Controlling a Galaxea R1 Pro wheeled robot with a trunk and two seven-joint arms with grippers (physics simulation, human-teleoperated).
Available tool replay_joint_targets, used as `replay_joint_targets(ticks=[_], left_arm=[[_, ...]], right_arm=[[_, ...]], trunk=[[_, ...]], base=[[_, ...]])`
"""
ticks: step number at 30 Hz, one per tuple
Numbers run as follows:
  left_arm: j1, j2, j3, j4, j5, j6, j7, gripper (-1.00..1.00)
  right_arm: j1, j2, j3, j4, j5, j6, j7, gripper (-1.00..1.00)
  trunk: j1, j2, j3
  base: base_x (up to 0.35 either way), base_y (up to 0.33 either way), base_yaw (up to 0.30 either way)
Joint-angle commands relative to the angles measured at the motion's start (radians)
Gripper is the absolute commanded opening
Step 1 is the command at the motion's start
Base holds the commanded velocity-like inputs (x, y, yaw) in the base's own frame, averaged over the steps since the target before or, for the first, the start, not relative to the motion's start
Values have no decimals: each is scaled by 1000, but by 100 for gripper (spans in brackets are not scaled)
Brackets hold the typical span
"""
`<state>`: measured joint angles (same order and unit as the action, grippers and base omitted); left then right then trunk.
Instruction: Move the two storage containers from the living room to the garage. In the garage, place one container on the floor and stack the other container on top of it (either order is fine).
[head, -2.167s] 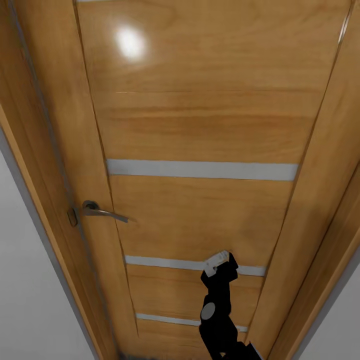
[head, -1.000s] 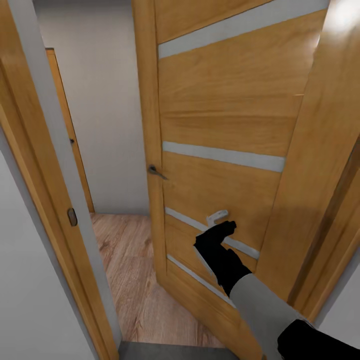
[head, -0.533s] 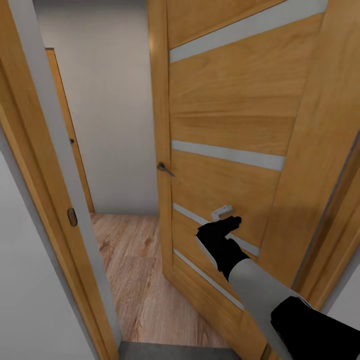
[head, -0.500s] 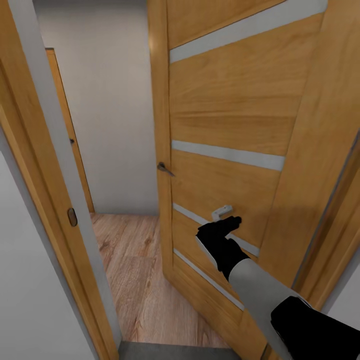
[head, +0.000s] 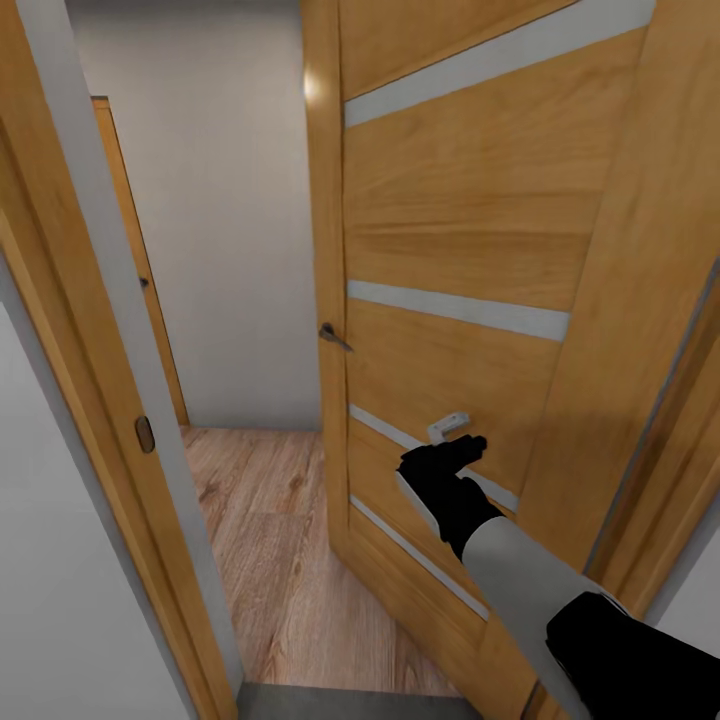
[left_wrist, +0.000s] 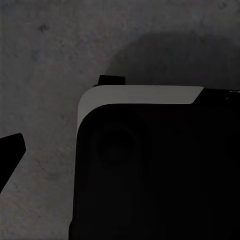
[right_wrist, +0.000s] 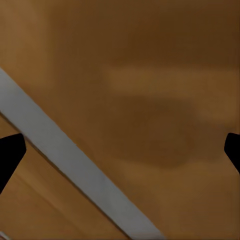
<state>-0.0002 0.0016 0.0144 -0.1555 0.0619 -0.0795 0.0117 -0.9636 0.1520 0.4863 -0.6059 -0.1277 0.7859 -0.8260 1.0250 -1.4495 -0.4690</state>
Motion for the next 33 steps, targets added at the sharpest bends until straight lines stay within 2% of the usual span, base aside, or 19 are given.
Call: replay_joint_targets(ticks=[1, 24, 27, 33], left_arm=[[0, 0, 1, -1, 7, -2, 0, 100], [0, 0, 1, -1, 8, -1, 0, 100], [0, 0, 1, -1, 8, -1, 0, 100], [0, 0, 0, -1, 7, 0, 0, 100]], right_arm=[[-1, -28, 5, 0, -7, 9, -9, 100], [-1, -25, 10, 9, -10, -10, -5, 100], [-3, -29, 14, 36, -8, -14, -5, 100], [-62, -35, 16, 138, -10, -54, -5, 100]], trunk=[[0, 0, -1], [0, 0, -1], [0, 0, -1], [0, 0, -1]], base=[[0, 0, 0], [0, 0, 0], [0, 0, 0], [0, 0, 0]])
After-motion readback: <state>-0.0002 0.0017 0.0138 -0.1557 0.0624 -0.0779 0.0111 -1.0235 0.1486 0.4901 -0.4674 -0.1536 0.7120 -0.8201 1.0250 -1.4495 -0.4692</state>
